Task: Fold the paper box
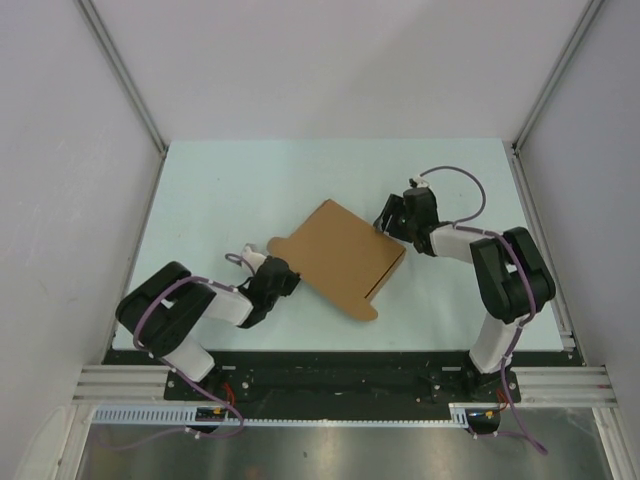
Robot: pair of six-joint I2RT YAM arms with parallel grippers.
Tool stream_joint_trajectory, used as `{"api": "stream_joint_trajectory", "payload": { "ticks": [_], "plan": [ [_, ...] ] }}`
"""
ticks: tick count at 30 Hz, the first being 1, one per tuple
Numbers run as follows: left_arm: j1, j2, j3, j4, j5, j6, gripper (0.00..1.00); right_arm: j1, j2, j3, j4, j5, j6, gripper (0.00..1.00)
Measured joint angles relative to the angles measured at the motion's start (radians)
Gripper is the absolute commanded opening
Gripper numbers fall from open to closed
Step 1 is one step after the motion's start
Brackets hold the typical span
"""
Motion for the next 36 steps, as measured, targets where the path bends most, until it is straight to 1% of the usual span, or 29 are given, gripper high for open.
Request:
{"api": "stream_joint_trajectory", "payload": {
  "ticks": [7, 12, 17, 23, 26, 27, 29, 30, 33, 36],
  "plan": [
    [-0.001, 0.010, 0.002, 0.018, -0.012, 0.002, 0.16, 0.042, -0.133, -0.146, 0.018, 0.087, 0.018, 0.62],
    [0.000, -0.037, -0.001, -0.054, -0.066, 0.008, 0.15, 0.090, -0.212, -0.206, -0.030, 0.116, 0.020, 0.64],
    [-0.004, -0.180, -0.038, -0.203, -0.090, 0.010, 0.15, 0.121, -0.308, -0.224, -0.106, 0.128, 0.007, 0.65],
    [-0.006, -0.361, -0.045, -0.391, -0.146, 0.010, 0.18, 0.134, -0.436, -0.215, -0.113, 0.145, -0.027, 0.63],
    [-0.007, -0.448, -0.053, -0.498, -0.180, 0.000, 0.22, 0.154, -0.451, -0.198, -0.103, 0.140, -0.048, 0.60],
    [-0.007, -0.473, -0.058, -0.530, -0.190, -0.006, 0.22, 0.169, -0.450, -0.197, -0.098, 0.130, -0.053, 0.57],
    [-0.007, -0.512, -0.066, -0.589, -0.207, -0.022, 0.21, 0.204, -0.446, -0.196, -0.089, 0.106, -0.064, 0.54],
    [-0.007, -0.531, -0.070, -0.627, -0.220, -0.029, 0.21, 0.232, -0.435, -0.195, -0.078, 0.096, -0.068, 0.52],
    [-0.006, -0.583, -0.072, -0.712, -0.246, -0.049, 0.21, 0.288, -0.377, -0.191, -0.057, 0.050, -0.074, 0.51],
    [-0.005, -0.642, -0.084, -0.754, -0.266, -0.060, 0.20, 0.321, -0.312, -0.189, -0.048, 0.030, -0.082, 0.50]
  ]
}}
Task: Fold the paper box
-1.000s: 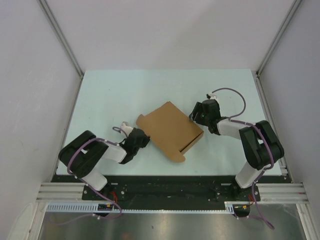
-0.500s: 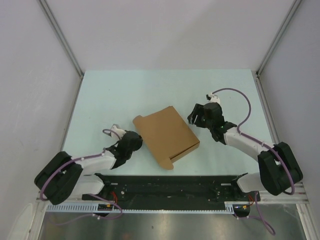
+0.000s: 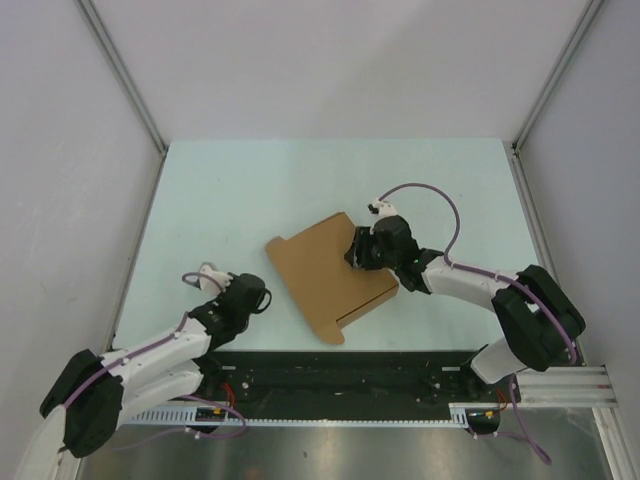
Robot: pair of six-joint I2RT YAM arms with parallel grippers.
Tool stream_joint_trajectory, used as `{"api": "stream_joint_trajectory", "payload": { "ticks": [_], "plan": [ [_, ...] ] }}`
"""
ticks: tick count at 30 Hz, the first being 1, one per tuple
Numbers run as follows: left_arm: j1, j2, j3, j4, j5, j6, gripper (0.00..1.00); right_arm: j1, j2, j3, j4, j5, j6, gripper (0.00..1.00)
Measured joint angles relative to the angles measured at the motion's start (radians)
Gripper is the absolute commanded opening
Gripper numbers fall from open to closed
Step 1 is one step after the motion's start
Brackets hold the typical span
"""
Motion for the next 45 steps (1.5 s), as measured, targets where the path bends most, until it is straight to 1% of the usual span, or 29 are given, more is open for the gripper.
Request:
{"api": "stream_joint_trajectory", "payload": {
  "ticks": [3, 6, 8, 11, 12, 13, 15, 16, 18, 19, 21, 24, 25, 28, 30, 31, 34, 35, 38, 41, 43, 45],
  "plan": [
    [0.006, -0.053, -0.043, 0.016, 0.000, -0.009, 0.17, 0.005, 0.021, 0.010, 0.014, -0.002, -0.008, 0.50],
    [0.008, -0.067, -0.113, 0.080, 0.018, -0.027, 0.10, 0.005, 0.042, 0.019, 0.028, -0.005, -0.013, 0.50],
    [0.009, -0.048, -0.159, 0.129, 0.036, -0.044, 0.09, 0.004, 0.044, 0.021, 0.033, -0.007, -0.014, 0.50],
    [0.010, -0.003, -0.168, 0.209, 0.052, -0.071, 0.10, 0.003, 0.044, 0.021, 0.033, -0.008, -0.016, 0.50],
    [0.011, 0.014, -0.168, 0.229, 0.055, -0.079, 0.13, 0.000, 0.044, 0.021, 0.033, -0.008, -0.019, 0.50],
    [0.011, 0.032, -0.168, 0.257, 0.064, -0.086, 0.26, -0.002, 0.044, 0.021, 0.032, -0.008, -0.020, 0.50],
    [0.011, 0.050, -0.175, 0.305, 0.077, -0.098, 0.43, -0.005, 0.044, 0.021, 0.032, -0.011, -0.023, 0.50],
    [0.011, 0.054, -0.181, 0.333, 0.085, -0.098, 0.56, -0.007, 0.044, 0.021, 0.032, -0.014, -0.023, 0.50],
    [0.011, 0.069, -0.197, 0.427, 0.098, -0.106, 0.65, -0.013, 0.044, 0.021, 0.032, -0.023, -0.023, 0.50],
    [0.012, 0.079, -0.201, 0.476, 0.108, -0.105, 0.68, -0.015, 0.044, 0.021, 0.032, -0.027, -0.022, 0.50],
    [0.012, 0.119, -0.209, 0.576, 0.130, -0.112, 0.66, -0.020, 0.044, 0.021, 0.033, -0.035, -0.022, 0.50],
    [0.012, 0.183, -0.220, 0.710, 0.145, -0.130, 0.51, -0.031, 0.044, 0.021, 0.036, -0.039, -0.022, 0.50],
    [0.012, 0.199, -0.222, 0.749, 0.149, -0.140, 0.42, -0.034, 0.044, 0.021, 0.036, -0.039, -0.022, 0.49],
    [0.013, 0.227, -0.222, 0.842, 0.152, -0.174, 0.32, -0.040, 0.044, 0.021, 0.037, -0.040, -0.022, 0.50],
    [0.013, 0.226, -0.223, 0.880, 0.152, -0.193, 0.32, -0.041, 0.044, 0.020, 0.039, -0.042, -0.022, 0.49],
    [0.013, 0.217, -0.223, 0.887, 0.153, -0.201, 0.35, -0.042, 0.044, 0.019, 0.040, -0.042, -0.022, 0.50],
    [0.013, 0.118, -0.226, 0.821, 0.156, -0.220, 0.38, -0.044, 0.044, 0.019, 0.041, -0.042, -0.022, 0.49],
    [0.013, 0.060, -0.226, 0.764, 0.154, -0.226, 0.38, -0.045, 0.044, 0.018, 0.041, -0.043, -0.022, 0.49],
    [0.013, -0.177, -0.226, 0.520, 0.120, -0.225, 0.39, -0.047, 0.044, 0.016, 0.043, -0.043, -0.022, 0.49],
    [0.022, -0.348, -0.227, 0.293, 0.058, -0.225, 0.39, -0.049, 0.044, 0.016, 0.043, -0.044, -0.022, 0.49],
    [0.035, -0.410, -0.227, 0.192, 0.028, -0.221, 0.40, -0.050, 0.045, 0.016, 0.043, -0.046, -0.022, 0.49],
    [0.050, -0.432, -0.228, 0.150, 0.013, -0.212, 0.40, -0.051, 0.047, 0.016, 0.044, -0.047, -0.022, 0.48]
  ]
}}
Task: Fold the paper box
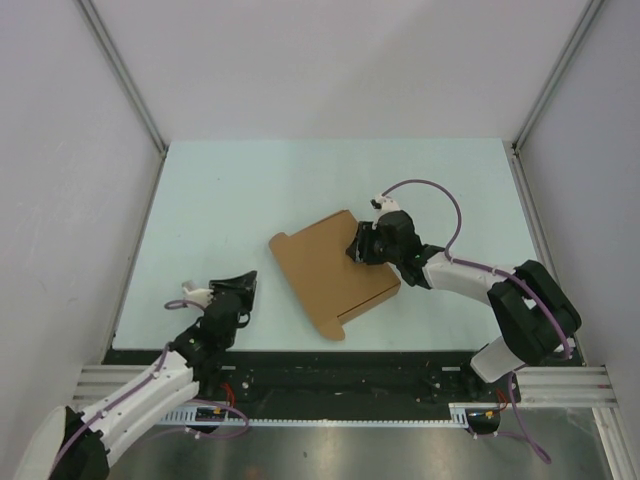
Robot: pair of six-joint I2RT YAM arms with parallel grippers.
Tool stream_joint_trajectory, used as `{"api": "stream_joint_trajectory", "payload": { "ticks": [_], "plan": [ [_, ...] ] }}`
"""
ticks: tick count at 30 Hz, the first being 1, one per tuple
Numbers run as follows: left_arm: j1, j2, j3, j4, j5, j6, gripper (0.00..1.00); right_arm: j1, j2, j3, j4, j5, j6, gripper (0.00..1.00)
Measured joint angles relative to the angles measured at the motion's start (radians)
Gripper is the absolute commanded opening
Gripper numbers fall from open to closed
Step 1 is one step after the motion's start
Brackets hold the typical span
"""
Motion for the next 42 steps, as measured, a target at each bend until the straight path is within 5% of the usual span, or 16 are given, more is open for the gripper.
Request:
{"api": "stream_joint_trajectory", "payload": {
  "ticks": [3, 8, 11, 18, 24, 32, 37, 42],
  "plan": [
    [0.008, 0.047, -0.001, 0.034, -0.007, 0.024, 0.40, -0.002, 0.002, 0.000, 0.001, -0.003, 0.000, 0.48],
    [0.046, 0.229, -0.002, 0.194, 0.016, 0.132, 0.61, -0.005, 0.002, 0.000, 0.001, -0.008, 0.000, 0.48],
    [0.066, 0.289, -0.002, 0.291, 0.063, 0.226, 0.66, -0.005, 0.002, 0.000, 0.001, -0.011, 0.000, 0.48],
    [0.069, 0.365, -0.003, 0.580, 0.153, 0.293, 0.67, -0.007, 0.005, 0.000, 0.003, -0.015, 0.000, 0.48],
    [0.069, 0.471, -0.003, 0.785, 0.227, 0.348, 0.54, -0.010, 0.006, 0.000, 0.007, -0.017, 0.003, 0.48],
    [0.064, 0.656, -0.003, 0.805, 0.326, 0.335, 0.53, -0.010, 0.005, 0.000, 0.007, -0.017, 0.003, 0.49],
    [0.057, 0.702, -0.003, 0.813, 0.339, 0.327, 0.52, -0.008, -0.003, 0.000, 0.007, -0.018, 0.010, 0.66],
    [0.056, 0.754, -0.003, 0.858, 0.345, 0.326, 0.52, -0.012, -0.077, -0.003, -0.074, 0.040, 0.007, 0.71]
  ]
}}
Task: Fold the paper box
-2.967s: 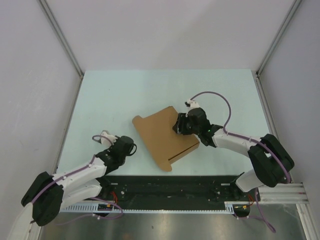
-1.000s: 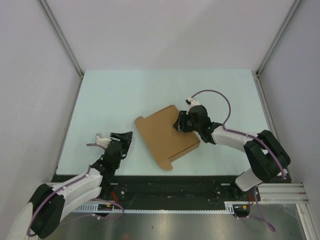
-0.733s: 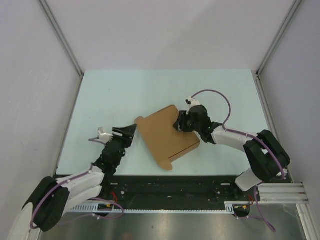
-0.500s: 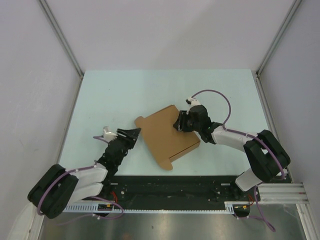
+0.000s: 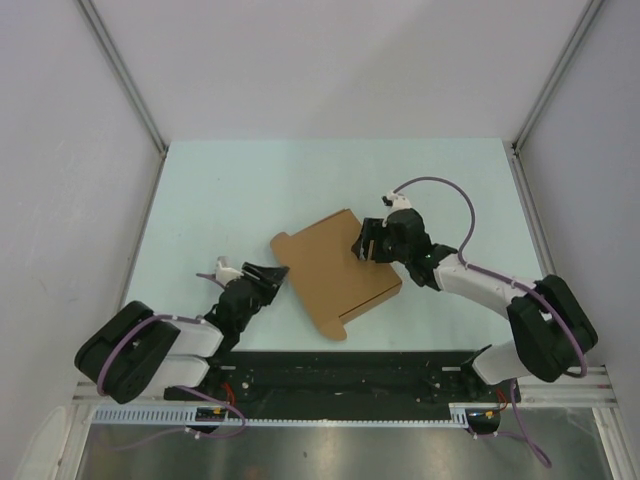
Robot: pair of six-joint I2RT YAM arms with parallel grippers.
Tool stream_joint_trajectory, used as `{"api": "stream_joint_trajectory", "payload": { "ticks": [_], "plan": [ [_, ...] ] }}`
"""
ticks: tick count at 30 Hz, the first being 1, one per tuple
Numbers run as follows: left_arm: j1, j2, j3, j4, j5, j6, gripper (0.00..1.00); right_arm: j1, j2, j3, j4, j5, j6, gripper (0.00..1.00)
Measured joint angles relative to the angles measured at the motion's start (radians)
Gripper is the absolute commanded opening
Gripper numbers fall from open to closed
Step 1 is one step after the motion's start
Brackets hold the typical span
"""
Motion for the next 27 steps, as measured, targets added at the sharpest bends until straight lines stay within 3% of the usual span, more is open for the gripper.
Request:
{"api": "stream_joint_trajectory", "payload": {
  "ticks": [7, 17, 24, 27],
  "plan": [
    [0.000, 0.068, 0.000, 0.064, 0.006, -0.003, 0.52, -0.067, -0.114, 0.001, -0.088, 0.060, -0.027, 0.68],
    [0.000, 0.158, 0.000, 0.162, 0.017, -0.010, 0.51, -0.134, -0.022, -0.019, -0.095, 0.030, -0.023, 0.65],
    [0.000, 0.268, 0.000, 0.281, 0.031, -0.023, 0.46, -0.178, -0.009, -0.060, -0.048, -0.040, 0.008, 0.45],
    [0.000, 0.335, 0.001, 0.364, 0.036, -0.032, 0.43, -0.183, -0.003, -0.072, -0.013, -0.060, 0.016, 0.41]
  ]
}}
